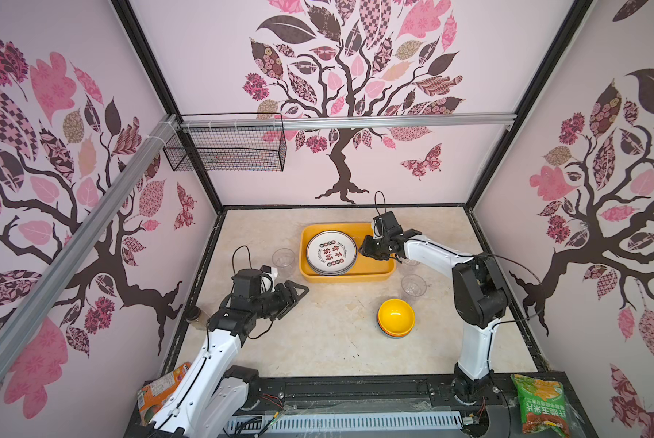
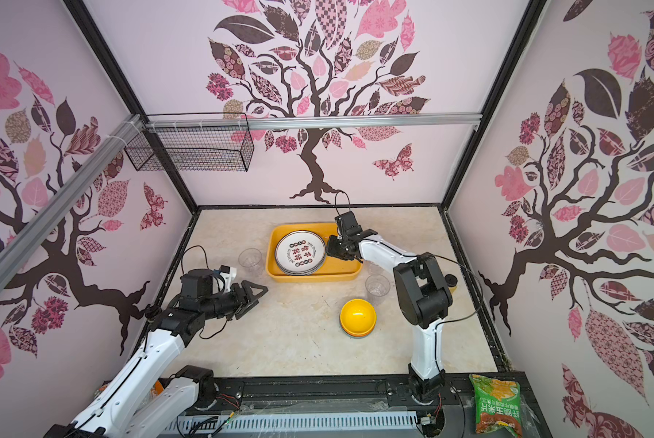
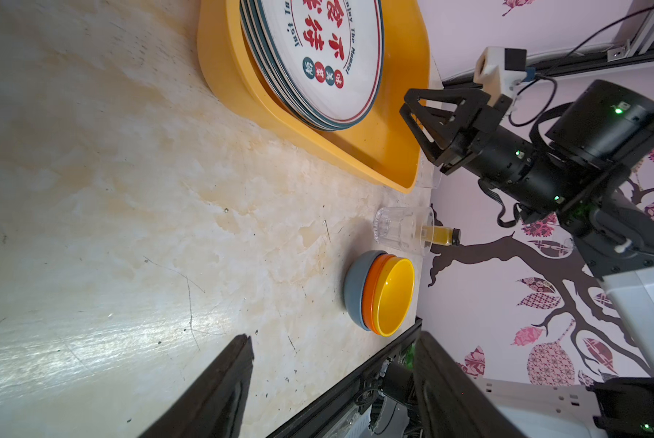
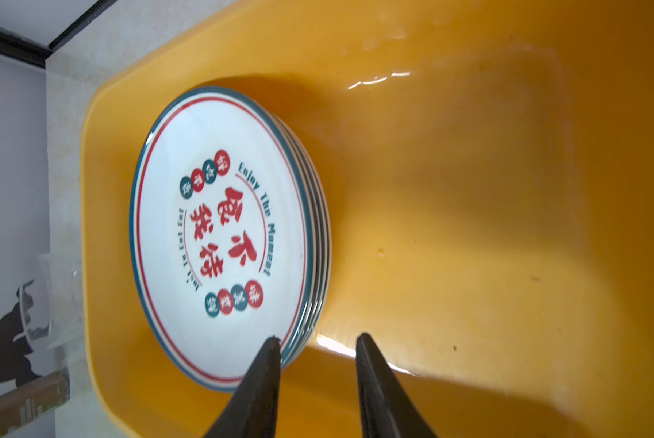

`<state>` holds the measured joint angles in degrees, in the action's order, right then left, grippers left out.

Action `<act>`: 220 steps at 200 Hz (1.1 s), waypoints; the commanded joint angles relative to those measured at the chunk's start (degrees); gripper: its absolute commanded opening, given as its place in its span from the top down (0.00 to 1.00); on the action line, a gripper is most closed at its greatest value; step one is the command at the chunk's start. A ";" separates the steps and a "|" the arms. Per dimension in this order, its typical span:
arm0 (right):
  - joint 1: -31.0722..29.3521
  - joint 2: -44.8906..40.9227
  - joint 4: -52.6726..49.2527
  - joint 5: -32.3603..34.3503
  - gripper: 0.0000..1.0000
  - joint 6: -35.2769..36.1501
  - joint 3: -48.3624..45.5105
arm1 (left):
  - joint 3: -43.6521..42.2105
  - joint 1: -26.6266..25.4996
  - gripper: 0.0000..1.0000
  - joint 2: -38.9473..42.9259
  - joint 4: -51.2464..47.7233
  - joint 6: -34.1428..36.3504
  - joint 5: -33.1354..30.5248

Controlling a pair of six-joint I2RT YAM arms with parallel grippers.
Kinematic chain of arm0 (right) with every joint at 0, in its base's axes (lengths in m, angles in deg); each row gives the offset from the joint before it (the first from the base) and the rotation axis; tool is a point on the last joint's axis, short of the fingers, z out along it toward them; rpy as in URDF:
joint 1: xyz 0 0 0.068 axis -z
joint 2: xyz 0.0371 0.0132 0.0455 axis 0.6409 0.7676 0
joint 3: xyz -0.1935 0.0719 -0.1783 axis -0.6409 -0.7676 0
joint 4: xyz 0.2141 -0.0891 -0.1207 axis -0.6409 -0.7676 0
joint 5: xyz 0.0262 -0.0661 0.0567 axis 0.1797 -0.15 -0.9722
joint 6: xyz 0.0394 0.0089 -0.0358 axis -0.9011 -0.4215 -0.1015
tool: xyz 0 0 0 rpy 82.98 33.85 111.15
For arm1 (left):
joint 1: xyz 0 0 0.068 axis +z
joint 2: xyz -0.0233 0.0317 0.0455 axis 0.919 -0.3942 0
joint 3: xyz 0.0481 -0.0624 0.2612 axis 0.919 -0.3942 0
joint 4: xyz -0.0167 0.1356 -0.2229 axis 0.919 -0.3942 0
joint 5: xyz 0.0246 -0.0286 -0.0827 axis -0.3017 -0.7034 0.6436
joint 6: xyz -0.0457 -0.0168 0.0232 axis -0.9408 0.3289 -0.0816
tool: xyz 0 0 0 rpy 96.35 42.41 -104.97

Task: Place the mixed dishes into the plastic bin
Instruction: 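Move the right gripper to the bowl stack while the left gripper approaches it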

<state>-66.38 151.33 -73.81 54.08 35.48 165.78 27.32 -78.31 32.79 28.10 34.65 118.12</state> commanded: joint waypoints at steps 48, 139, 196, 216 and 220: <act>-0.49 -21.99 -6.61 4.03 0.52 3.61 -12.37 | 5.82 -5.10 0.24 -6.66 -0.37 6.06 -1.18; -0.28 -41.65 -26.88 10.91 0.47 -1.13 -22.04 | 20.31 -19.29 0.26 -19.70 -8.26 15.42 -8.64; -0.28 -48.66 -35.43 11.86 0.51 -3.19 -27.89 | 26.28 -28.31 0.27 -27.16 -11.23 19.59 -14.22; -0.22 -49.66 -36.45 11.55 0.53 -3.85 -30.22 | 27.86 -31.15 0.27 -29.37 -11.69 20.59 -16.05; -0.28 -49.77 -36.43 11.30 0.54 -3.94 -30.66 | 28.08 -31.66 0.27 -29.83 -11.83 20.82 -16.36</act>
<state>-66.73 102.96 -105.87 64.95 33.03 136.93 51.96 -107.54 4.86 18.03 52.59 105.04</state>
